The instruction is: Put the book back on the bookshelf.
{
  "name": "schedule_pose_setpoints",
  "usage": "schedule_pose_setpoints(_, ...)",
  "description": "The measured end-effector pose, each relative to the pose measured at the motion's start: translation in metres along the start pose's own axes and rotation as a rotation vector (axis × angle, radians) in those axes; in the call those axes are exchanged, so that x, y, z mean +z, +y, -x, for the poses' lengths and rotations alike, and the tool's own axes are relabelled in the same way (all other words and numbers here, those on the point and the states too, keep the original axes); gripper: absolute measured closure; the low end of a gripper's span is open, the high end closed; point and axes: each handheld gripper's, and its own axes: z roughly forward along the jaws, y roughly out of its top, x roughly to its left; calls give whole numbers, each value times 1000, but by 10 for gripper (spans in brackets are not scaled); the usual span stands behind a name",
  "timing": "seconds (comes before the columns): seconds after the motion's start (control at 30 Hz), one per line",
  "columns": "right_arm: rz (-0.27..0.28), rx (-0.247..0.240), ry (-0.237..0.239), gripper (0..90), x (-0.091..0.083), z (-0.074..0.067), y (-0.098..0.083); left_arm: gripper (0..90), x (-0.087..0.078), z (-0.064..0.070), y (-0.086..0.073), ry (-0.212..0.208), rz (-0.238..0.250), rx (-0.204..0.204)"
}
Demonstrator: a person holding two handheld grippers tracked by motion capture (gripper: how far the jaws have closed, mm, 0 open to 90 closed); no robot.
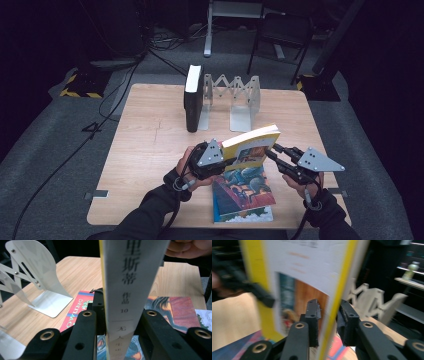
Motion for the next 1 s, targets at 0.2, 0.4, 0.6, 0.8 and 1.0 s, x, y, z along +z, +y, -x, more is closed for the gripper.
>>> schedule_pose_setpoints(0.2, -90, 79, 32, 426, 16, 7, -10, 741, 3, 1, -6, -8, 53, -30)
schedule_pose_setpoints(0.4, -125, 64, 65, 455, 29, -1, -13, 699, 3, -1, -4, -6, 100, -65)
schedule_pose_setpoints(0.6, -124, 57, 58, 458, 30, -3, -13, 679, 4, 0, 3, -2, 130, -60)
schedule_pose_setpoints(0.8, -126, 63, 55, 454, 31, -5, -13, 670, 7, 0, 11, 2, 166, -65)
schedule_pose_setpoints(1.0, -130, 47, 51, 428, 32, -5, -12, 706, 13, 3, 27, 20, 174, -35)
